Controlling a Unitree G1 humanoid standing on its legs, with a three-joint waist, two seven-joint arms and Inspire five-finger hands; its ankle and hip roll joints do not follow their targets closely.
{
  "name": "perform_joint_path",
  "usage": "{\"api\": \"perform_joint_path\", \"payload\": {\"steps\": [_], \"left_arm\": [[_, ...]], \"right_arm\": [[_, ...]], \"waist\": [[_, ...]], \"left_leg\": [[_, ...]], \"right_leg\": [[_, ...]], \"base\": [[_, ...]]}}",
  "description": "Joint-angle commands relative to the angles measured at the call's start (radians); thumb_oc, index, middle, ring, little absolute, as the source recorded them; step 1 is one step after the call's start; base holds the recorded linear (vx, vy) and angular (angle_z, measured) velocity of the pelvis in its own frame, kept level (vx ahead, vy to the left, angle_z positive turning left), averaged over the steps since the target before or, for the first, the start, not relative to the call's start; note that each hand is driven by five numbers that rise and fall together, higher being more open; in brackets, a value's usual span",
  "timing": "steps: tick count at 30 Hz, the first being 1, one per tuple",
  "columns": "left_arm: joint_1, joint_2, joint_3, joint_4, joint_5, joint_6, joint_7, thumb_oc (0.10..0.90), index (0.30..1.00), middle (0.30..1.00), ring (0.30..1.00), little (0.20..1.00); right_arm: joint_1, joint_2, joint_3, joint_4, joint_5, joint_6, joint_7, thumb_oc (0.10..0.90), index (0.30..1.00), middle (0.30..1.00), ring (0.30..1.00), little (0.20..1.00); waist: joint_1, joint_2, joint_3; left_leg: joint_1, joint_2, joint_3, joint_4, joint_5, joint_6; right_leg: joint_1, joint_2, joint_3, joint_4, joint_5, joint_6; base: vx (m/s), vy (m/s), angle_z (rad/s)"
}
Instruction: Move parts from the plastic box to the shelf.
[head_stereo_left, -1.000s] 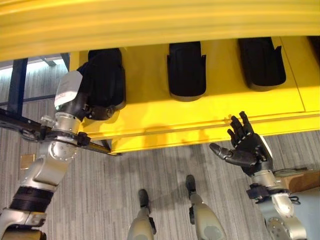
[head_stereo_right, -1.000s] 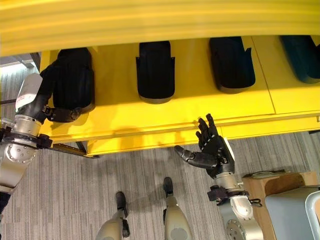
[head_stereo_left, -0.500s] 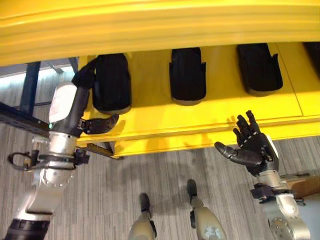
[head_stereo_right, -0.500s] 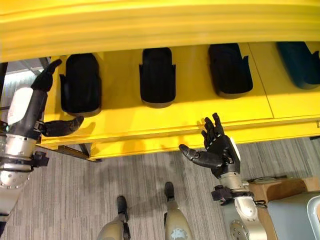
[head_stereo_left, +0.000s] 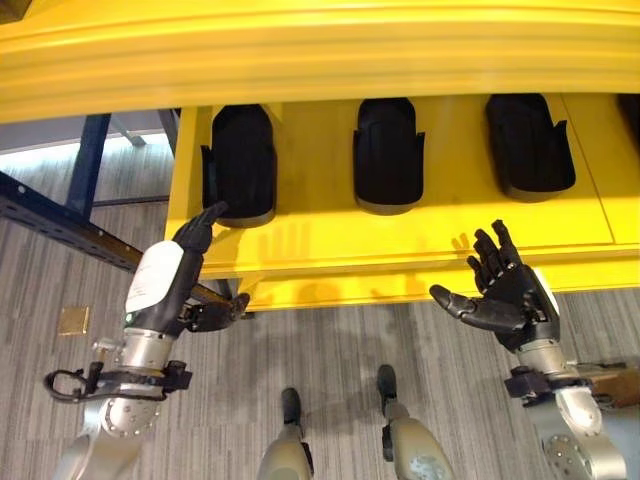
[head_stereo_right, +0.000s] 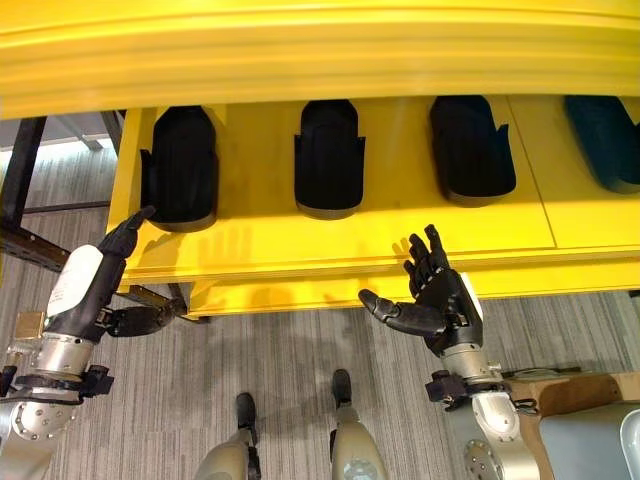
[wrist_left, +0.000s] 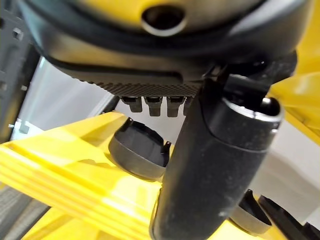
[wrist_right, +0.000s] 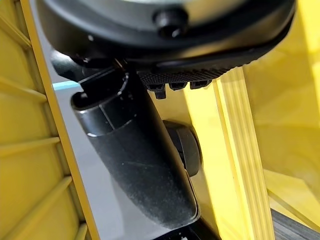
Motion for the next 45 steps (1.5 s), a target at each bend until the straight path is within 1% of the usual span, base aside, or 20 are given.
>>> {"api": "perform_joint_path", "payload": {"steps": [1, 5, 6, 8, 17, 20, 23, 28, 30, 37, 45], "left_arm": [[-0.009, 0.072, 0.028, -0.001, 0.058, -0.055, 0.035, 0.9, 1.0, 1.0, 1.0, 1.0], [-0.01, 0.067, 0.015, 0.021, 0.071, -0.054, 0.038, 0.9, 1.0, 1.0, 1.0, 1.0], [-0.027, 0.065, -0.012, 0.064, 0.101, -0.047, 0.048, 0.9, 1.0, 1.0, 1.0, 1.0], [-0.041, 0.067, -0.032, 0.102, 0.136, -0.04, 0.062, 0.9, 1.0, 1.0, 1.0, 1.0], [-0.094, 0.078, -0.09, 0.195, 0.265, -0.022, 0.111, 0.9, 1.0, 1.0, 1.0, 1.0], [-0.14, 0.087, -0.143, 0.253, 0.326, -0.016, 0.131, 0.9, 1.0, 1.0, 1.0, 1.0], [-0.161, 0.087, -0.163, 0.271, 0.346, -0.011, 0.139, 0.9, 1.0, 1.0, 1.0, 1.0], [-0.216, 0.089, -0.222, 0.32, 0.405, -0.002, 0.158, 0.9, 1.0, 1.0, 1.0, 1.0], [-0.248, 0.092, -0.258, 0.339, 0.459, 0.009, 0.168, 0.9, 1.0, 1.0, 1.0, 1.0], [-0.277, 0.089, -0.283, 0.342, 0.497, 0.012, 0.184, 0.9, 1.0, 1.0, 1.0, 1.0], [-0.281, 0.089, -0.27, 0.325, 0.509, 0.019, 0.201, 0.9, 1.0, 1.0, 1.0, 1.0]], "right_arm": [[-0.017, -0.013, -0.039, -0.092, -0.029, -0.096, 0.008, 0.9, 1.0, 1.0, 1.0, 1.0], [-0.018, -0.015, -0.037, -0.091, -0.028, -0.097, 0.007, 0.9, 1.0, 1.0, 1.0, 1.0], [-0.02, -0.013, -0.031, -0.09, -0.027, -0.096, 0.004, 0.9, 1.0, 1.0, 1.0, 1.0], [-0.018, -0.012, -0.028, -0.09, -0.029, -0.097, 0.003, 0.9, 1.0, 1.0, 1.0, 1.0], [-0.012, -0.006, -0.031, -0.088, -0.025, -0.105, -0.008, 0.9, 1.0, 1.0, 1.0, 1.0], [-0.01, -0.004, -0.028, -0.089, -0.025, -0.112, -0.01, 0.9, 1.0, 1.0, 1.0, 1.0], [-0.01, -0.005, -0.028, -0.089, -0.028, -0.115, -0.015, 0.9, 1.0, 1.0, 1.0, 1.0], [-0.007, -0.008, -0.029, -0.087, -0.032, -0.126, -0.027, 0.9, 1.0, 1.0, 1.0, 1.0], [-0.005, -0.006, -0.026, -0.085, -0.033, -0.125, -0.031, 0.9, 1.0, 1.0, 1.0, 1.0], [0.003, -0.002, -0.03, -0.085, -0.04, -0.131, -0.042, 0.9, 1.0, 1.0, 1.0, 1.0], [0.01, 0.0, -0.036, -0.088, -0.043, -0.133, -0.05, 0.9, 1.0, 1.0, 1.0, 1.0]], "waist": [[-0.012, -0.067, -0.12], [-0.011, -0.07, -0.12], [-0.011, -0.075, -0.122], [-0.011, -0.079, -0.122], [-0.012, -0.09, -0.12], [-0.015, -0.094, -0.119], [-0.015, -0.095, -0.118], [-0.02, -0.099, -0.116], [-0.022, -0.102, -0.116], [-0.029, -0.102, -0.116], [-0.03, -0.1, -0.115]], "left_leg": [[-0.061, 0.033, -0.015, 0.094, -0.049, 0.016], [-0.062, 0.034, -0.016, 0.09, -0.045, 0.015], [-0.064, 0.038, -0.018, 0.085, -0.039, 0.013], [-0.067, 0.04, -0.019, 0.085, -0.036, 0.011], [-0.072, 0.042, -0.019, 0.087, -0.036, 0.009], [-0.074, 0.044, -0.018, 0.09, -0.037, 0.009], [-0.074, 0.044, -0.017, 0.092, -0.038, 0.009], [-0.078, 0.044, -0.019, 0.097, -0.041, 0.009], [-0.079, 0.044, -0.018, 0.098, -0.043, 0.009], [-0.077, 0.043, -0.013, 0.099, -0.047, 0.009], [-0.075, 0.042, -0.013, 0.1, -0.049, 0.009]], "right_leg": [[0.066, -0.041, -0.026, 0.04, -0.146, 0.006], [0.066, -0.038, -0.027, 0.037, -0.144, 0.006], [0.066, -0.036, -0.029, 0.035, -0.144, 0.005], [0.066, -0.033, -0.03, 0.034, -0.144, 0.006], [0.064, -0.031, -0.029, 0.033, -0.143, 0.006], [0.063, -0.031, -0.028, 0.034, -0.144, 0.006], [0.062, -0.031, -0.027, 0.036, -0.145, 0.006], [0.058, -0.032, -0.025, 0.039, -0.145, 0.008], [0.056, -0.032, -0.021, 0.04, -0.146, 0.008], [0.055, -0.032, -0.021, 0.04, -0.148, 0.008], [0.053, -0.031, -0.019, 0.043, -0.149, 0.007]], "base": [[-0.01, -0.011, 0.07], [-0.01, -0.012, 0.04], [0.0, 0.0, 0.0], [0.0, -0.024, 0.03], [0.0, -0.001, 0.0], [0.0, 0.0, 0.0], [0.0, 0.0, 0.0], [0.0, 0.0, 0.0], [0.0, 0.0, 0.0], [0.0, 0.0, 0.0], [0.0, 0.0, 0.0]]}}
